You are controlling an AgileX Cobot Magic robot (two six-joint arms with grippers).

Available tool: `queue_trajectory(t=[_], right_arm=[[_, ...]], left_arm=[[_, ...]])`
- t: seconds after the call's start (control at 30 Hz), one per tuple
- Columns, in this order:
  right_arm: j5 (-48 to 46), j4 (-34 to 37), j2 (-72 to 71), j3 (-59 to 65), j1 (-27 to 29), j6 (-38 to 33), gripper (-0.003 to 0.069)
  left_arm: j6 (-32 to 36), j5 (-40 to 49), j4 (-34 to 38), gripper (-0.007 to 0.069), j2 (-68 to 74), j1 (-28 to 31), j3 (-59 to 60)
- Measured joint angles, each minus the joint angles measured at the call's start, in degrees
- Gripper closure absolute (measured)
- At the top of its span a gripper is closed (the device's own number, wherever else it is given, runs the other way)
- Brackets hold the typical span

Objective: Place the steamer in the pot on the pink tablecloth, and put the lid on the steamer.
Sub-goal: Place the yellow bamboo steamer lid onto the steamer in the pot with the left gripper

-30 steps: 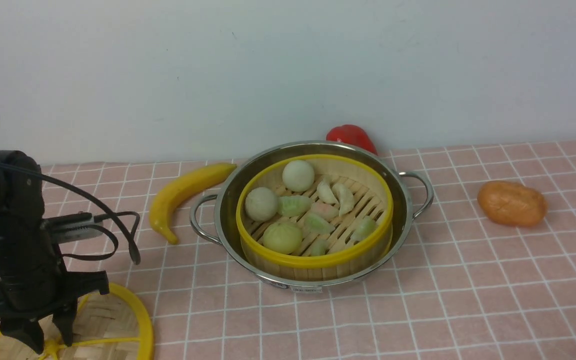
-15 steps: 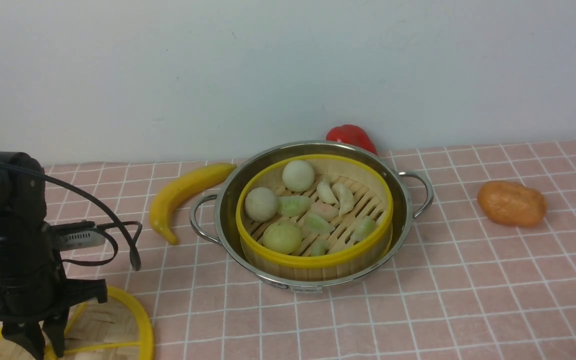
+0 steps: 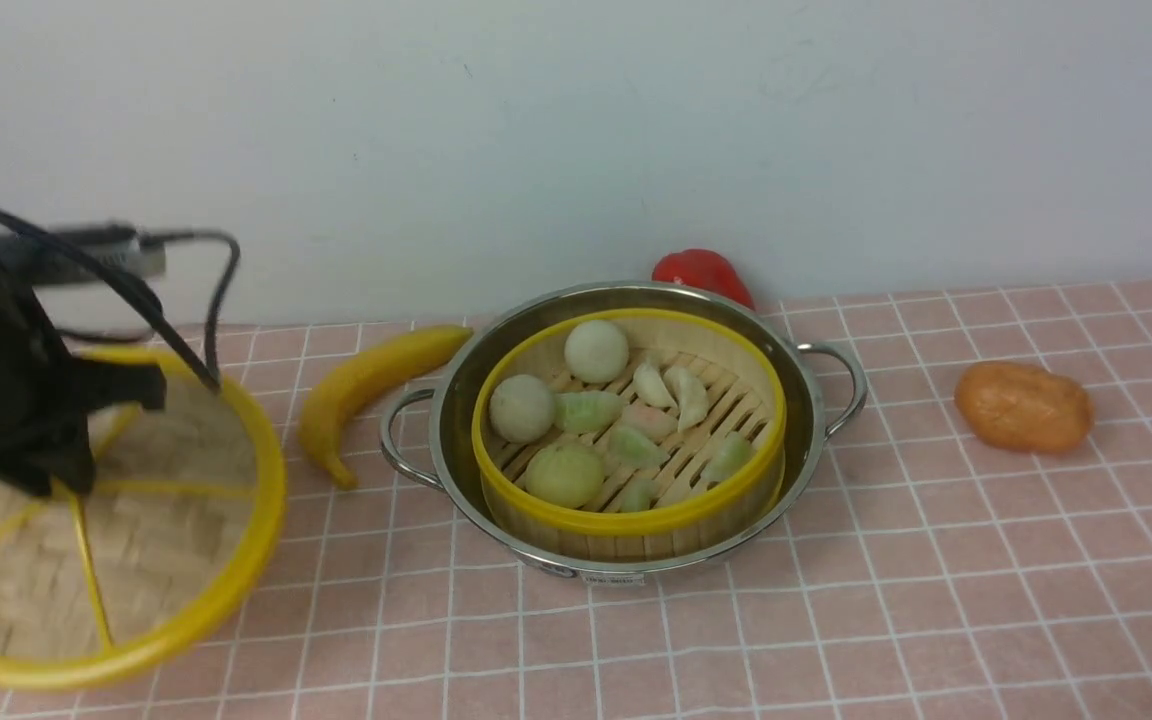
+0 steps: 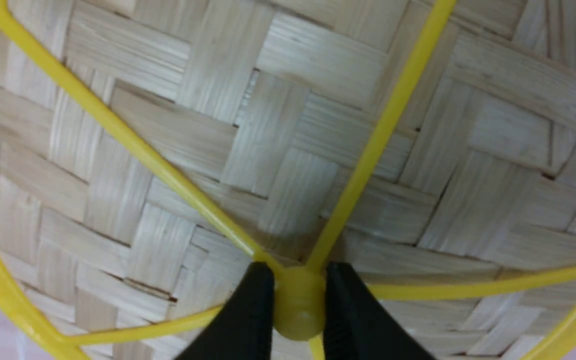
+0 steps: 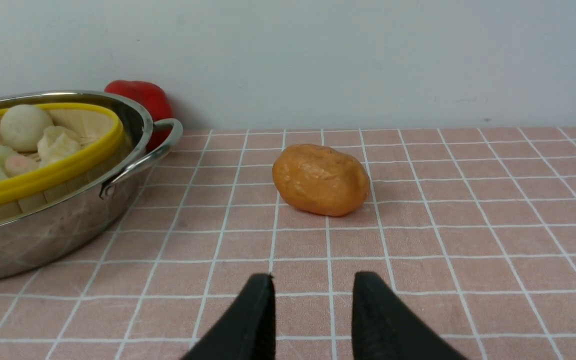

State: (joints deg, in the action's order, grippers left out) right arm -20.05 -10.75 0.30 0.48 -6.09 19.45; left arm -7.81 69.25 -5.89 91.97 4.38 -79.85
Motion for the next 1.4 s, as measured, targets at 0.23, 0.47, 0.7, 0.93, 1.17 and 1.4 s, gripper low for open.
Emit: queue_trajectory(t=[0.23, 0.47, 0.7, 0.93, 1.17, 1.4], right_arm=[[0.0, 0.0, 0.0, 0.0, 0.0, 0.05, 0.0419], [0.0, 0.0, 0.0, 0.0, 0.0, 0.69, 0.0419], [0.0, 0.0, 0.0, 0.0, 0.0, 1.27, 0.0419], [0.0, 0.0, 0.0, 0.0, 0.0, 1.27, 0.0419], [0.0, 0.0, 0.0, 0.0, 0.0, 1.32, 0.0419], [0.0, 0.0, 0.0, 0.0, 0.0, 1.32, 0.0419]], left_arm=[[10.88, 0.19, 10.34, 0.0505, -0.99, -4.07, -18.08], [23.95, 0.26, 17.75, 0.0505, 4.51, -17.63, -26.65], [32.43, 1.14, 14.37, 0.0505, 11.84, -27.35, -26.86], [34.93, 1.09, 12.71, 0.0505, 18.52, -30.67, -26.86], [35.21, 1.03, 11.24, 0.0505, 22.31, -30.67, -26.86], [36.52, -2.48, 11.96, 0.0505, 22.73, -30.67, -26.92]])
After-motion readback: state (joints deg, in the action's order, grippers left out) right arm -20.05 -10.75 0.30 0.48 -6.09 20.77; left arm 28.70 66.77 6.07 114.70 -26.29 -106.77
